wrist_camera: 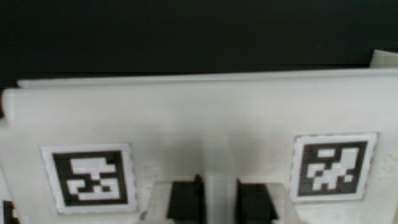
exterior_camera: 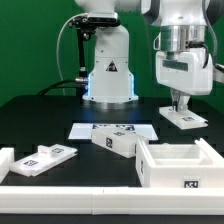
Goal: Assemble cabinet
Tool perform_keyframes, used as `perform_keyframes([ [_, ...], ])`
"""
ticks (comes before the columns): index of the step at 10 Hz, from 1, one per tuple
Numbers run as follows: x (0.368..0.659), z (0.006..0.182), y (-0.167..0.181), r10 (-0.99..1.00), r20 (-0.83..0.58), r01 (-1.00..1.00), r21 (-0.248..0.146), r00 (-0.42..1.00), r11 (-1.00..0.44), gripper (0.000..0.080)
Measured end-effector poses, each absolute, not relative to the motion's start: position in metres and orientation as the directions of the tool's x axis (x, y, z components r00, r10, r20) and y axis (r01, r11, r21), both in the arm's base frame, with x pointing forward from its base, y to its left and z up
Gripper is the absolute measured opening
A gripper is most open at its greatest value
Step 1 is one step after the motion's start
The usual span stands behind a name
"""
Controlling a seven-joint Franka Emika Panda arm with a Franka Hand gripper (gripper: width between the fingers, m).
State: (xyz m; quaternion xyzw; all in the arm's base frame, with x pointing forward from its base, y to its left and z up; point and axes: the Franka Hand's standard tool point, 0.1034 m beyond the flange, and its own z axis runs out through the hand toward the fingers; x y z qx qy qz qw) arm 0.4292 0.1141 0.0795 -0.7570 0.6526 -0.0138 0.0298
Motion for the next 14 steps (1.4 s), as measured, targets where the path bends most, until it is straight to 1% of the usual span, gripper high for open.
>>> perform_keyframes([
  [1,0.429,0.075,0.1,-0.995,-0.037,-0.995,-0.033,0.096,-0.095,0.0064],
  [2,0.427,0.07,0.088,-0.997,-0.032,-0.997,-0.002,0.074,-0.074,0.0064],
  [3,0.426,0.069,0.085,-0.996,-0.029,-0.997,-0.001,0.083,-0.083,0.0064],
  [5,0.424,0.068,0.095,-0.995,-0.034,-0.995,0.0,0.095,-0.095,0.0064],
  [7,0.423,0.067,0.096,-0.994,-0.04,-0.994,0.001,0.105,-0.105,0.0064],
  [8,0.424,0.067,0.098,-0.996,-0.026,-0.997,0.01,0.08,-0.08,0.0064],
  [9,0.429,0.068,0.105,-0.998,0.005,-0.998,0.011,0.06,-0.06,0.0064],
  [10,0.431,0.072,0.113,-0.996,0.028,-0.996,0.024,0.087,-0.086,0.0064],
  [11,0.432,0.074,0.124,-0.996,0.046,-0.997,0.025,0.081,-0.08,0.0064],
  [12,0.426,0.069,0.135,-0.994,0.071,-0.996,0.032,0.085,-0.083,0.0064],
  [14,0.424,0.067,0.141,-0.992,0.062,-0.994,0.043,0.106,-0.103,0.0064],
])
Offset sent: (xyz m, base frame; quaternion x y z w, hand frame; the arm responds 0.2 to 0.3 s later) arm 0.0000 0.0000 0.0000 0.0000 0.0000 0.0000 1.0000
